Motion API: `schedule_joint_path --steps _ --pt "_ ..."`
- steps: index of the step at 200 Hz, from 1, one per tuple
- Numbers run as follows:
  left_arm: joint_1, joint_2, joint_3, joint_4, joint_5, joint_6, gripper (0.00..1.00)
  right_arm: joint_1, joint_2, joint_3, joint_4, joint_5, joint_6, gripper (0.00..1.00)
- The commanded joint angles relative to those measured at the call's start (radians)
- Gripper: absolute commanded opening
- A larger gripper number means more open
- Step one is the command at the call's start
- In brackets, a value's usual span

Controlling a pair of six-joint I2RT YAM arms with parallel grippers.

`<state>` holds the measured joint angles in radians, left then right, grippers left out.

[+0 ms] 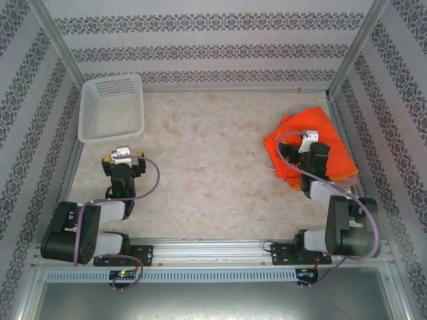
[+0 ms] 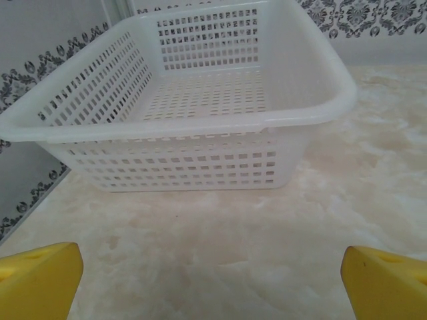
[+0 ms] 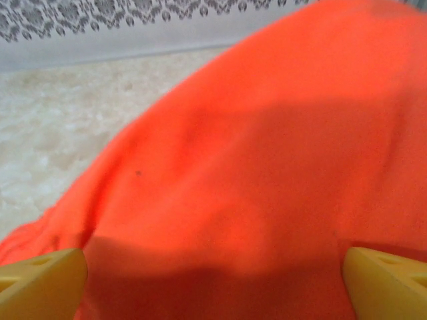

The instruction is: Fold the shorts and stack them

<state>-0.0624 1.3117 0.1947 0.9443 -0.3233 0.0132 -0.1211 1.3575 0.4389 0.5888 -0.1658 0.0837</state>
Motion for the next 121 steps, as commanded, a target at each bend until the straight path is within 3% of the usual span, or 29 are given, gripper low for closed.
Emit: schedule_joint_path --steps 1,22,44,64,76,93,110,121 --pt "0.019 0.08 -0.001 0.167 0.067 -0.054 1.0 0.018 0.057 0.001 0.125 -0.043 0.008 0.98" --pt "0.019 0.252 -0.024 0.423 0.092 -0.03 1.0 0.063 0.106 -0.035 0.238 -0.037 -0.046 0.98" --pt "0.021 0.195 -0.01 0.303 0.113 -0.045 1.0 0.081 0.177 -0.076 0.396 -0.038 -0.06 0.98" --pt "0.021 0.26 0.022 0.285 0.162 -0.027 1.0 0.09 0.151 -0.067 0.332 -0.04 -0.084 0.98" --pt "0.021 0.329 0.025 0.399 0.149 -0.012 1.0 0.09 0.154 -0.066 0.337 -0.031 -0.079 0.98" --pt "0.021 0.256 0.056 0.22 0.147 -0.034 1.0 0.09 0.157 -0.054 0.315 0.022 -0.061 0.98" --pt "0.024 0.289 0.116 0.178 0.135 -0.024 1.0 0.096 0.155 -0.052 0.307 0.04 -0.061 0.98" --pt "0.024 0.265 0.163 0.034 0.145 -0.036 1.0 0.101 0.152 -0.052 0.303 0.074 -0.055 0.98"
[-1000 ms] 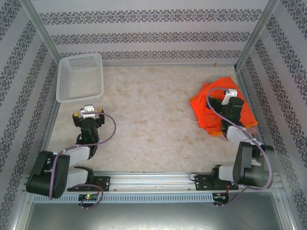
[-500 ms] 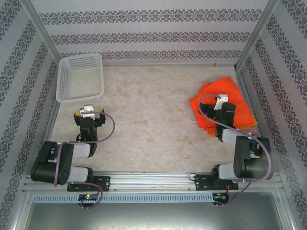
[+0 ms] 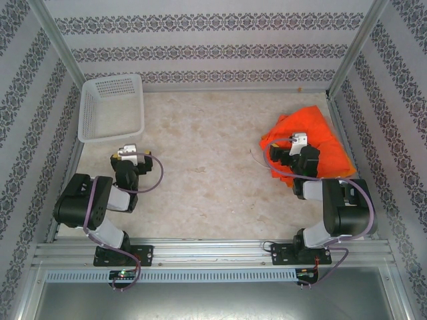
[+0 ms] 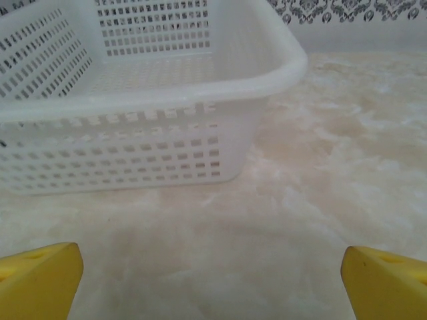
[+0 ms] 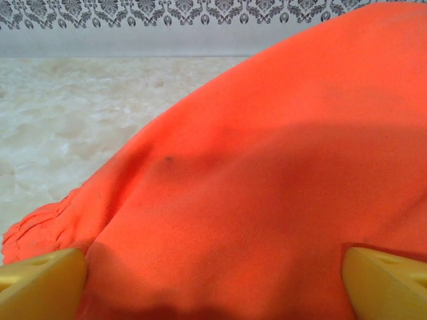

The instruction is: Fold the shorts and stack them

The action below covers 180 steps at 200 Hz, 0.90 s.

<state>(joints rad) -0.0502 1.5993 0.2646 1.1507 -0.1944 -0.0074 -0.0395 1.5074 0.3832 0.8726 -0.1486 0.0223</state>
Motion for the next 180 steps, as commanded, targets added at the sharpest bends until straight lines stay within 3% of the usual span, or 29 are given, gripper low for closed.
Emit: schedule_joint_path --steps 1,37,74,180 --pt "0.012 -0.023 0.097 -0.18 0.016 -0.015 1.0 0.019 0.002 0.004 0.018 0.068 0.007 0.98" --pt "0.012 -0.008 0.054 -0.07 0.037 0.004 1.0 0.03 0.001 0.005 0.014 0.102 0.009 0.98" --pt "0.012 -0.013 0.104 -0.172 0.021 -0.004 1.0 0.03 0.001 0.006 0.014 0.101 0.011 0.98" --pt "0.012 -0.012 0.081 -0.131 0.031 0.001 1.0 0.029 0.001 0.006 0.012 0.101 0.01 0.98"
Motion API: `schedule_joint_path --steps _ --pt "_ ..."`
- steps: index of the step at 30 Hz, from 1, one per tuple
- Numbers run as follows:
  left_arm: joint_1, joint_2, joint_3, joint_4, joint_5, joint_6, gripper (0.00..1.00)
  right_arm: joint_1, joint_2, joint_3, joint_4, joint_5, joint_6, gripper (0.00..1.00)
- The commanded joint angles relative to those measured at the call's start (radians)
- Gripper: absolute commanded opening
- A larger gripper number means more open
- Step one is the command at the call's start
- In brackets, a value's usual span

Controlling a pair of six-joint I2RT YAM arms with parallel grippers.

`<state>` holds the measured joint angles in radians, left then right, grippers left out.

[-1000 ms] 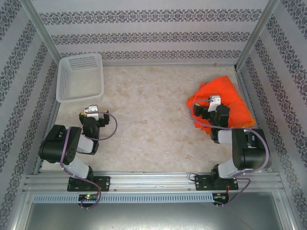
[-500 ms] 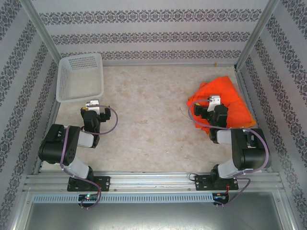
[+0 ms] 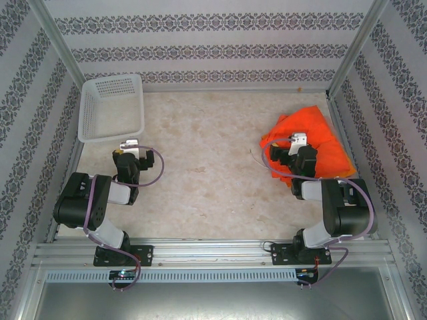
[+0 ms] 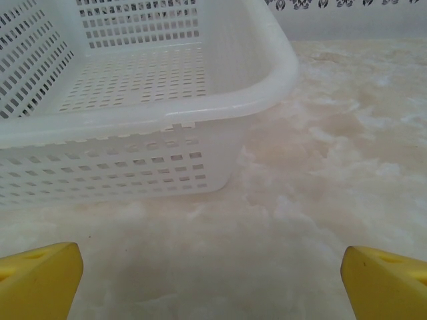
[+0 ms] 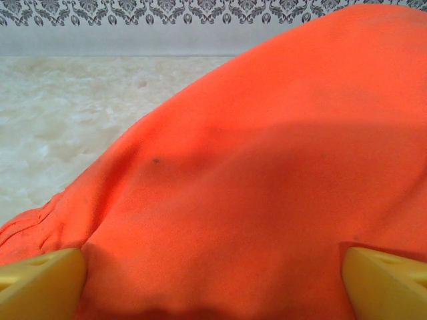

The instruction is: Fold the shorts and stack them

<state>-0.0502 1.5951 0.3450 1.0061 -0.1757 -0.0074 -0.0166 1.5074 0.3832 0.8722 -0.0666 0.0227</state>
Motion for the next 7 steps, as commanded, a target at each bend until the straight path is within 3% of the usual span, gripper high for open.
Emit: schedule_joint_path --steps 1,7 --pt "0.012 -0.009 0.0 0.015 0.014 0.001 1.0 0.007 0.001 0.006 0.013 0.019 0.01 0.98" --pt "0.013 -0.004 0.02 -0.014 -0.005 -0.006 1.0 0.006 0.001 0.006 0.013 0.019 0.01 0.98"
